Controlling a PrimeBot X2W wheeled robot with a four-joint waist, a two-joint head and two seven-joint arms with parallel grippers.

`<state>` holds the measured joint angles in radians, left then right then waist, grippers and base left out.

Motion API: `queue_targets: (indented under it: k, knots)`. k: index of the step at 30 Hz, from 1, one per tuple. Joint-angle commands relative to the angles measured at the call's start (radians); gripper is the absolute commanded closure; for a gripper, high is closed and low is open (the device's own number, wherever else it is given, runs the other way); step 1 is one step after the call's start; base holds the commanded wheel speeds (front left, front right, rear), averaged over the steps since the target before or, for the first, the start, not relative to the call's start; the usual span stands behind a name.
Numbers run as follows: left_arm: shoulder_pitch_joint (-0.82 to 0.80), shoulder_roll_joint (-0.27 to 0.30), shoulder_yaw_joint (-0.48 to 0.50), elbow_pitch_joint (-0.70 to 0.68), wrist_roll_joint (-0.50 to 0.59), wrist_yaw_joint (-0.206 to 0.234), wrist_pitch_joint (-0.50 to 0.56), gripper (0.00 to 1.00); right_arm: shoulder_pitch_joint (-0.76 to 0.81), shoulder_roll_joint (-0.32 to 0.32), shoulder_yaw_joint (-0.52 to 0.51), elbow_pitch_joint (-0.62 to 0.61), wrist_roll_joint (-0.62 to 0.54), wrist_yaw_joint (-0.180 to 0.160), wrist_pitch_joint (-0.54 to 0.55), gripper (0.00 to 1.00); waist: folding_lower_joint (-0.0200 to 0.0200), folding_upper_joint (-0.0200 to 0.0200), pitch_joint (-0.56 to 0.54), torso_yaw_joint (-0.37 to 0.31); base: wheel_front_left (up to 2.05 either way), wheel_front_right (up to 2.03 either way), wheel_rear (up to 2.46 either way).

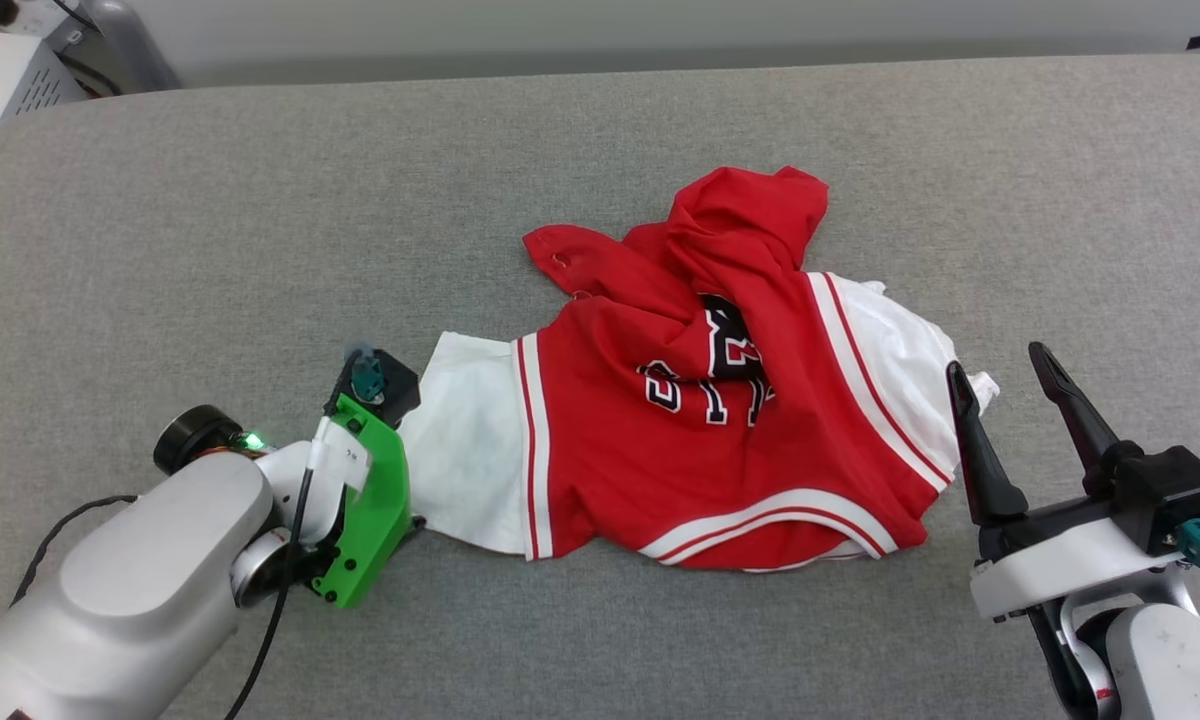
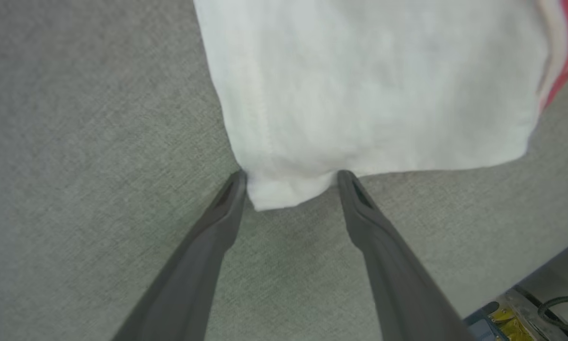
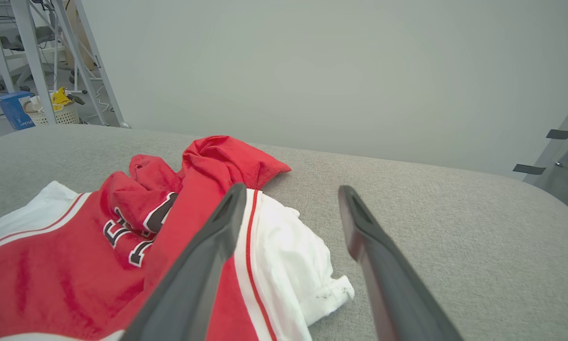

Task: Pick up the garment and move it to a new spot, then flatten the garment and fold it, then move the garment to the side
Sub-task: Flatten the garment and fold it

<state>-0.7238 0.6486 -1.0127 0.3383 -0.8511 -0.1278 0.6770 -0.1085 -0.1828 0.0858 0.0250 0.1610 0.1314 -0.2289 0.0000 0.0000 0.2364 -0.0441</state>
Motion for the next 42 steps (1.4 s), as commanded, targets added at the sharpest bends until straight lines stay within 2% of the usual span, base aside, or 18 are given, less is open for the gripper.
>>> queue_targets:
  k: [1, 7, 8, 9, 10, 16, 27, 33, 34, 35, 36, 42]
  knots:
    - [-0.016, 0.005, -0.010, 0.026, -0.011, -0.003, -0.011, 0.00, -0.019, 0.004, 0.004, 0.000, -0.005, -0.001, -0.001, 0.00, 0.0000, 0.0000, 0.016, -0.012, 0.00, 0.00, 0.00]
    - [-0.024, -0.007, -0.074, 0.103, -0.036, -0.003, -0.035, 0.00, -0.030, 0.001, 0.010, 0.010, -0.006, -0.001, -0.001, 0.00, 0.0000, 0.0000, 0.030, -0.016, 0.00, 0.00, 0.00]
    - [-0.028, -0.008, -0.088, 0.108, -0.041, -0.003, -0.040, 0.51, -0.031, 0.000, 0.009, 0.011, -0.006, -0.001, -0.002, 0.00, 0.0000, 0.0000, 0.030, -0.015, 0.00, 0.00, 0.00]
    - [-0.031, -0.010, -0.097, 0.112, -0.046, -0.003, -0.047, 0.51, -0.031, 0.000, 0.009, 0.011, -0.006, -0.001, -0.002, 0.00, 0.0000, 0.0000, 0.029, -0.013, 0.00, 0.00, 0.00]
    - [-0.035, -0.012, -0.106, 0.115, -0.053, -0.003, -0.059, 1.00, -0.030, 0.000, 0.009, 0.012, -0.007, -0.001, -0.002, 0.00, 0.0000, 0.0000, 0.027, -0.011, 0.00, 0.00, 0.00]
    - [-0.054, 0.008, -0.131, 0.115, -0.081, -0.003, -0.153, 1.00, -0.019, -0.014, -0.001, 0.008, -0.009, -0.001, 0.001, 0.00, 0.0000, 0.0000, -0.004, 0.007, 0.00, 0.00, 0.00]
    - [-0.046, 0.141, -0.097, 0.197, -0.136, -0.003, -0.225, 1.00, 0.034, -0.031, -0.072, -0.010, -0.016, -0.001, 0.036, 0.00, 0.0000, 0.0000, -0.032, 0.021, 0.00, 0.00, 0.00]
    - [-0.028, 0.153, -0.083, 0.275, -0.147, 0.012, -0.263, 1.00, 0.038, -0.044, -0.088, 0.000, -0.013, -0.001, 0.057, 0.00, 0.0000, 0.0000, -0.028, 0.014, 0.00, 0.00, 0.00]
    - [-0.024, 0.147, -0.078, 0.284, -0.150, 0.014, -0.278, 0.72, 0.036, -0.047, -0.088, 0.002, -0.011, -0.001, 0.060, 0.00, 0.0000, 0.0000, -0.029, 0.014, 0.00, 0.00, 0.00]
    - [-0.019, 0.137, -0.072, 0.292, -0.154, 0.016, -0.300, 0.22, 0.032, -0.053, -0.087, 0.004, -0.008, -0.001, 0.064, 0.00, 0.0000, 0.0000, -0.031, 0.014, 0.00, 0.00, 0.00]
    - [-0.017, 0.130, -0.069, 0.297, -0.152, 0.018, -0.321, 0.00, 0.029, -0.057, -0.087, 0.003, -0.006, -0.001, 0.068, 0.00, 0.0000, 0.0000, -0.034, 0.015, 0.00, 0.00, 0.00]
    - [-0.001, 0.095, 0.001, 0.285, -0.133, 0.090, -0.579, 0.00, -0.022, -0.127, -0.078, -0.017, 0.029, -0.001, 0.111, 0.00, 0.0000, 0.0000, -0.068, 0.025, 0.00, 0.00, 0.00]
